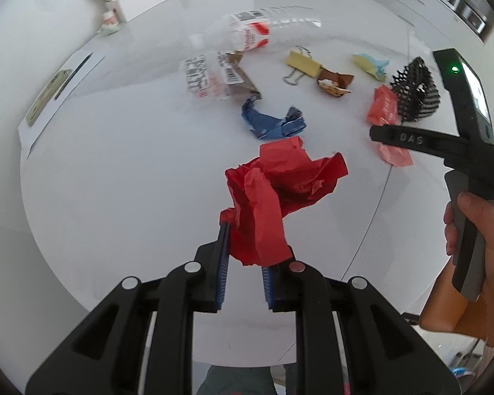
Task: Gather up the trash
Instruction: 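Grasp the red tissue with the left tool while the right tool grasps the pink paper, then carry the red tissue and pink paper to the wastebasket and release both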
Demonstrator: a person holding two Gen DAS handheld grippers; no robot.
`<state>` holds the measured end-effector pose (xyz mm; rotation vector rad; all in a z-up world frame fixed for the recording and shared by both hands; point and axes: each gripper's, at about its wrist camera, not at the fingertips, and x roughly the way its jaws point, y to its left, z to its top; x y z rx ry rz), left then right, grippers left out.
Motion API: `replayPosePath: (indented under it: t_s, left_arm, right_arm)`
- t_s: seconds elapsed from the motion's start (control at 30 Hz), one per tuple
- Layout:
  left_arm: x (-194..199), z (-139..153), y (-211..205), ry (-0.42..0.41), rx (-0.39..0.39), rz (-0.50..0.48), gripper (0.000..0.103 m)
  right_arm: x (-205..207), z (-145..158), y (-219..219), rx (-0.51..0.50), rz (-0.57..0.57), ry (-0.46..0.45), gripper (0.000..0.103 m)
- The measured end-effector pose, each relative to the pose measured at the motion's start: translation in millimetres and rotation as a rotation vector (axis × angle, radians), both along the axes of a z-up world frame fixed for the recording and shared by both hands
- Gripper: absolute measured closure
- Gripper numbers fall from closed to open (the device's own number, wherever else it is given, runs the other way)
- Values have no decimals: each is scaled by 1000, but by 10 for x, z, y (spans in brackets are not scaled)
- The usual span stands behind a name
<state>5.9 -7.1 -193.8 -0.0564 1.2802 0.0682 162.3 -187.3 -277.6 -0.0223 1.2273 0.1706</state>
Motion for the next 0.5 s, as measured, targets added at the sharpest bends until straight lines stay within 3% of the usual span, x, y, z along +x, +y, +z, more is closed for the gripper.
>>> replayPosePath:
  t_s: [0.1, 0.2, 0.23, 0.33, 0.5]
  left_arm:
    - [27, -28, -22, 4, -16, -7, 85]
    - [17, -29, -59, 5, -17, -10, 85]
    - [9, -21, -72, 3, -18, -11, 85]
    - [-43, 32, -132, -11, -7, -23, 85]
    - [-213, 161, -262, -17, -41, -41, 85]
  right_arm:
    - [-48, -56, 0, -27, 19, 11, 41]
    - [-101, -45, 5, -34, 50, 1, 49]
    - [-130, -31, 11, -34, 65, -3, 56]
    - [-227, 14, -17, -8, 90, 1, 63]
    - [-577, 264, -180, 34, 130, -15, 64]
